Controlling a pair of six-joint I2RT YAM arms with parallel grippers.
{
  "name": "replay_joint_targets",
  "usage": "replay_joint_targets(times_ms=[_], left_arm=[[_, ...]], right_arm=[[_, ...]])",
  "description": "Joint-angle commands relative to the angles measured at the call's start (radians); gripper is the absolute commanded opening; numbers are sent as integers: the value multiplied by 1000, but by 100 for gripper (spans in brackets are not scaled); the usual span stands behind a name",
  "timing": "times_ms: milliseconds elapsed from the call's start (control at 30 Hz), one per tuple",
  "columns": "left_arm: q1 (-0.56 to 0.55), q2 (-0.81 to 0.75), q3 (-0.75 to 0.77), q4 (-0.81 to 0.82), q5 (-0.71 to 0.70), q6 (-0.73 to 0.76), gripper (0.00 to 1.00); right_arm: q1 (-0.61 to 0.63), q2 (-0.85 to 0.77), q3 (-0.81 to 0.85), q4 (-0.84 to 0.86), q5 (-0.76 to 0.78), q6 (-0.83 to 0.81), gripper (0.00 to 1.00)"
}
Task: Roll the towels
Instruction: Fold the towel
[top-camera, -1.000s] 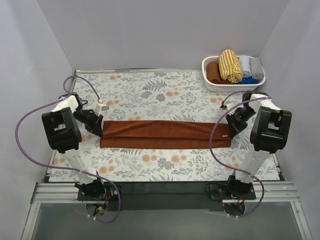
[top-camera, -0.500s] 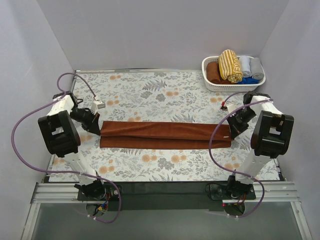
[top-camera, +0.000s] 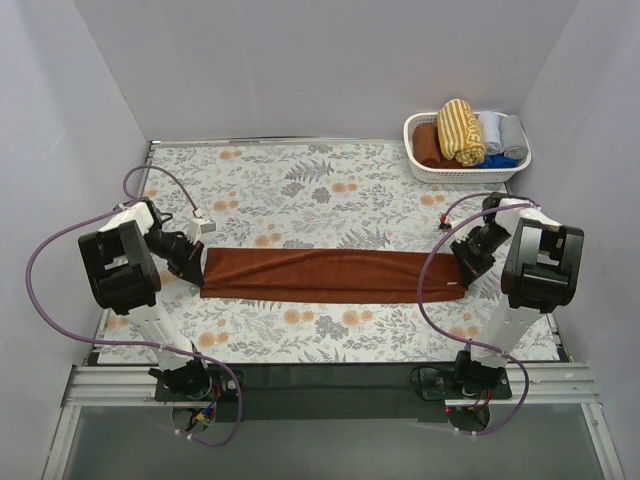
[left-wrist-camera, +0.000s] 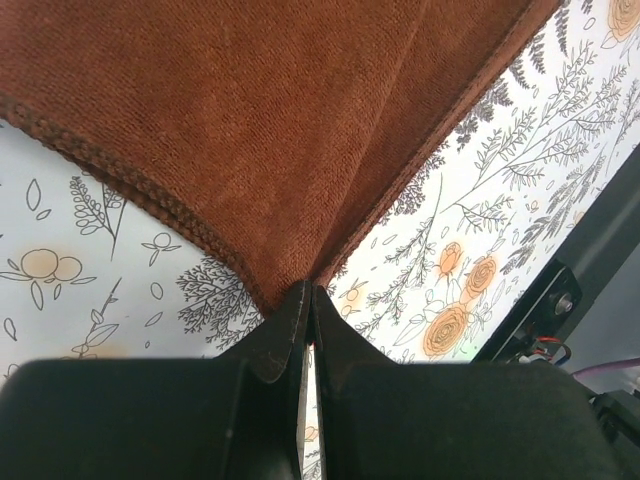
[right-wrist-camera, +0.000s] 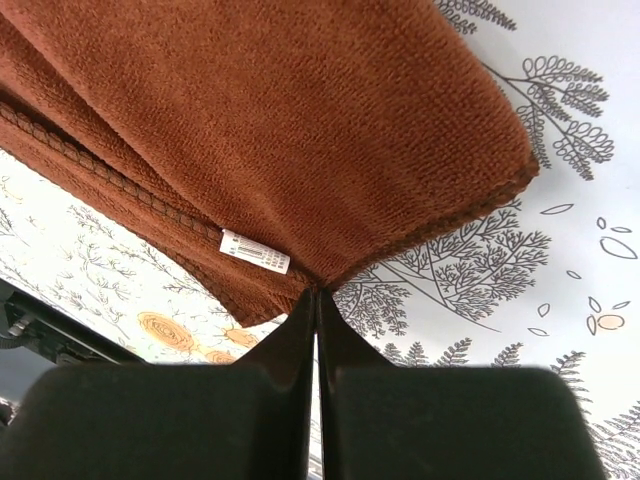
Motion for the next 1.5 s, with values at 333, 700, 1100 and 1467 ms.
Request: replay_joint_targets(times_ms=[333,700,1100,1467], left_arm=[[10,-28,188,-109,36,18,0],[30,-109,77,-141,-19,104,0],[33,-52,10,-40,-13,69,0],[33,-212,46,-143,39,222,34]], right_arm=[[-9,-30,150,-61,18,-14,1],[-9,-118,-2,-51,44,-70,1],[-9,-87,12,-54,-2,-54,3],[-23,-247,45,-164,-96,-171,48]])
